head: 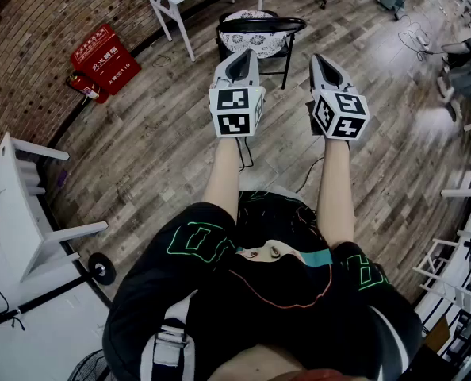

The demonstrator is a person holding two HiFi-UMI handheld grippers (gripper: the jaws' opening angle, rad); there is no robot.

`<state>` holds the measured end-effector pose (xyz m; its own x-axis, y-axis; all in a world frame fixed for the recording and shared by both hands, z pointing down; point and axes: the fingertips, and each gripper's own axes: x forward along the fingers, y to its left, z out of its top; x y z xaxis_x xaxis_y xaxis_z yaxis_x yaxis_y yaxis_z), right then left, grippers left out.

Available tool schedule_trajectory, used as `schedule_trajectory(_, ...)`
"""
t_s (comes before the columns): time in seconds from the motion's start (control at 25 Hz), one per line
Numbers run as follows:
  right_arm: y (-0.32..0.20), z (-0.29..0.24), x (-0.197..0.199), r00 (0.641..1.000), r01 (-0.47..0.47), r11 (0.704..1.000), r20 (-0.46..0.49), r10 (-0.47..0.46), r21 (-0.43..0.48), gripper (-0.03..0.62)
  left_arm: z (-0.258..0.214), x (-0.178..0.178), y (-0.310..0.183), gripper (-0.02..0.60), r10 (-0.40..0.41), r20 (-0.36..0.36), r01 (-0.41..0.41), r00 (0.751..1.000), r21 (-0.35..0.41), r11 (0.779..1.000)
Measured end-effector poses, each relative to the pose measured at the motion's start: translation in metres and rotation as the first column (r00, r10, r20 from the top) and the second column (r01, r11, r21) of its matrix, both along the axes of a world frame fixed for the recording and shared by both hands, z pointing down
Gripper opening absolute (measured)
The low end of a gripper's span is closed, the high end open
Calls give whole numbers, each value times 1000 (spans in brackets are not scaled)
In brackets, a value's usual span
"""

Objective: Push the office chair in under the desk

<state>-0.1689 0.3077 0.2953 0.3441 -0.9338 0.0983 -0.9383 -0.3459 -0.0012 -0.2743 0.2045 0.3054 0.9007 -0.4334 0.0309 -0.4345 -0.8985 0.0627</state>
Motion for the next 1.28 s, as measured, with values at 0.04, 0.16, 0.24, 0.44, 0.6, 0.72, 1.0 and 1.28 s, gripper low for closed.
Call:
schedule_trajectory(0.04,-1,0,0,1000,1,1000,-2,-1,0,3,0,0,-1,8,-1,-1,1,1000,0,1000)
schedule_trajectory(0.16,-3,0,0,1000,2,1000,-7,-2,3,3,0,-1,-4,8,1,-2,-1,1000,1,1000)
schedule_trajectory(0.24,-6,-2,-1,1000,3,1000,-12,-3,6,3,1,-2,-7,8,2,-3,-2,1000,0,1000)
schedule_trajectory(0.44,-15,-7,-4,999,9,1000,-41,-8,13,3,-1,-4,-16,8,0,-16,0,1000,-2,1000)
schedule_trajectory(0.6,-18,-10,1,993,-42,998,-112,37,-43,3,-5,-3,-21,8,-1,-31,1,1000,-11,1000)
schedule_trajectory(0.72,-19,-14,-1,993,-26,999,-115,21,-40,3,-6,-2,-21,8,2,-39,-3,999,-15,1000)
schedule_trajectory(1.0,-20,-12,0,995,-19,999,-96,15,-38,3,17,-22,-47,8,-57,1,57,998,-51,997)
schedule_trajectory(1.28,-31,-3,5,996,-6,999,-87,1,-52,3,27,-30,-67,8,-91,-15,90,996,-76,993)
